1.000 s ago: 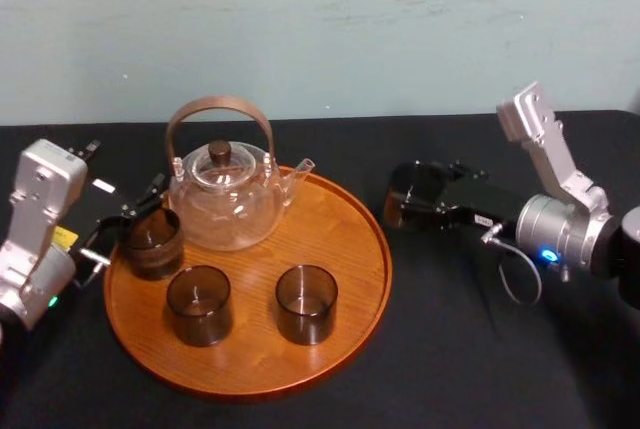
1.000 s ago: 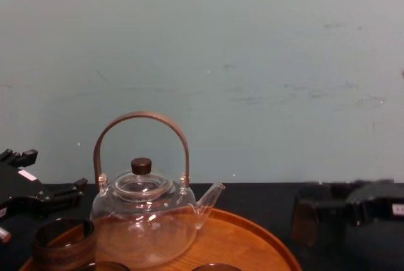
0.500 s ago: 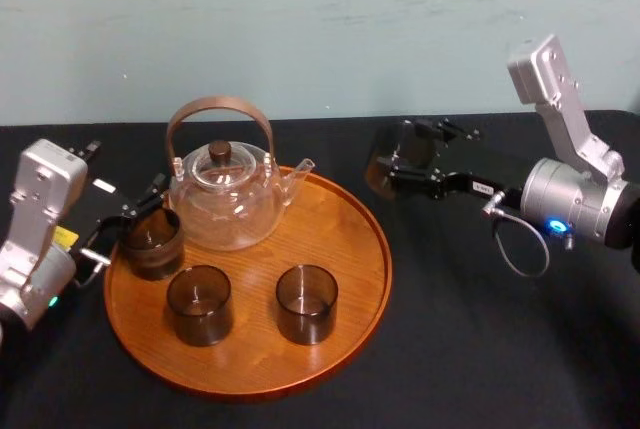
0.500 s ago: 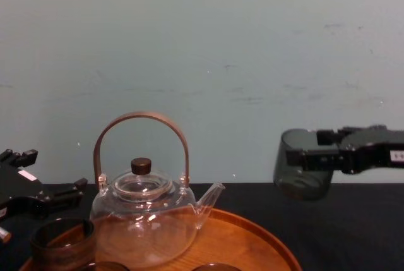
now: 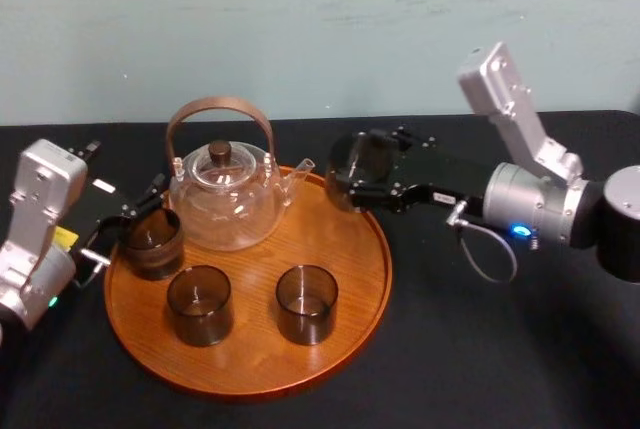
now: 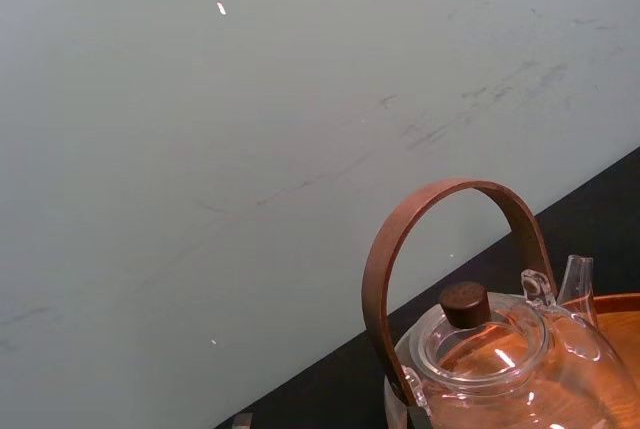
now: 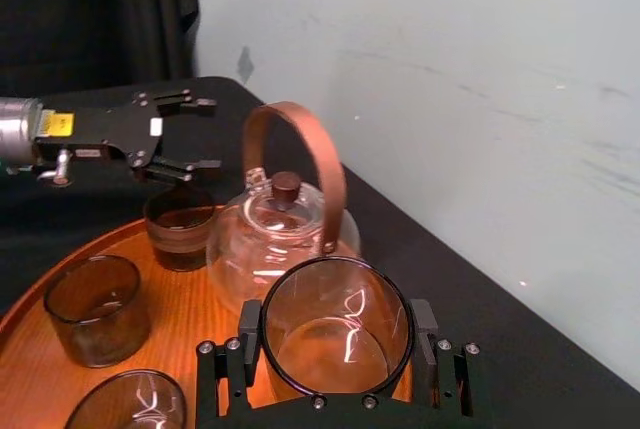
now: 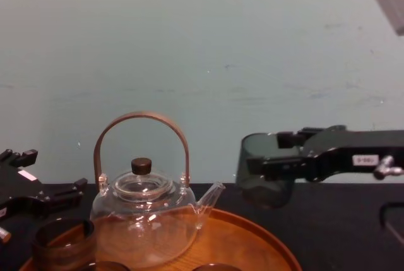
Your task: Pick up the glass from the table and place it on the tray.
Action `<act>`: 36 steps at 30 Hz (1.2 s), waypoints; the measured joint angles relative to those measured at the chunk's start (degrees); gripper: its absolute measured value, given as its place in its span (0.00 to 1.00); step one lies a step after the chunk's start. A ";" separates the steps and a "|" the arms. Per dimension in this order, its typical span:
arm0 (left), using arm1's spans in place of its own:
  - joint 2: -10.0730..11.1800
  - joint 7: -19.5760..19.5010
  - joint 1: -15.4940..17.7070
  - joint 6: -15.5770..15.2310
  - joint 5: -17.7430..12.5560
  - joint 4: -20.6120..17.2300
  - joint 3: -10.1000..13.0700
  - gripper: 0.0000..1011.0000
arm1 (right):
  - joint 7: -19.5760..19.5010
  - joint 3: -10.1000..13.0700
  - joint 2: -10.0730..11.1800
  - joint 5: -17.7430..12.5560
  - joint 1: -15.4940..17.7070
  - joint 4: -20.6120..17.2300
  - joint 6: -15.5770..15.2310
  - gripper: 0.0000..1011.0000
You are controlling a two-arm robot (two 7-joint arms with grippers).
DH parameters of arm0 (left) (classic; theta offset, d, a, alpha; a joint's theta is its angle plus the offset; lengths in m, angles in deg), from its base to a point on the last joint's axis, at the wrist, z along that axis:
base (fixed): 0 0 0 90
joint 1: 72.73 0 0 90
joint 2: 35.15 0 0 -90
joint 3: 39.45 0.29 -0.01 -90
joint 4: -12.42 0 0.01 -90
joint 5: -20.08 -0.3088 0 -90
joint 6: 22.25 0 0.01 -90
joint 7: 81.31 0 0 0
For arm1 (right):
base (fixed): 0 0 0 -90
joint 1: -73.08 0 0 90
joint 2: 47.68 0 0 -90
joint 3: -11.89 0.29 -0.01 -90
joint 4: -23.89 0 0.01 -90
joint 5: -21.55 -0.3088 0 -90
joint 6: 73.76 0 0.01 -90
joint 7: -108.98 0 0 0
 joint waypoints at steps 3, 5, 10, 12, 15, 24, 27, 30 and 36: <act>0.00 0.00 0.00 0.00 0.00 0.00 0.00 0.99 | 0.28 -1.03 -0.63 0.31 -0.50 0.81 0.24 0.89; 0.00 0.00 0.00 0.00 0.00 0.00 0.00 0.99 | 0.39 -1.46 -0.89 0.43 -0.70 1.23 0.33 0.89; 0.00 0.00 0.00 0.00 0.00 0.00 0.00 0.99 | 1.41 -2.98 -1.32 0.91 -1.23 2.93 0.93 0.89; 0.00 0.00 0.00 0.00 0.00 0.00 0.00 0.99 | 2.09 -3.54 -1.38 1.09 -1.48 3.77 1.40 0.89; 0.00 0.00 0.00 0.00 0.00 0.00 0.00 0.99 | 3.17 -4.22 -1.41 1.24 -1.72 4.90 2.32 0.89; 0.00 0.00 0.00 0.00 0.00 0.00 0.00 0.99 | 5.89 -5.91 -2.11 1.51 -2.67 8.73 5.68 0.89; 0.00 0.00 0.00 0.00 0.00 0.00 0.00 0.99 | 6.03 -6.26 -2.55 1.86 -2.99 10.16 6.40 0.89; 0.00 0.00 0.00 0.00 0.00 0.00 0.00 0.99 | 6.06 -6.39 -2.93 2.02 -3.26 11.13 6.79 0.89; 0.00 0.00 0.00 0.00 0.00 0.00 0.00 0.99 | 5.90 -6.44 -3.97 2.32 -3.96 13.39 7.40 0.89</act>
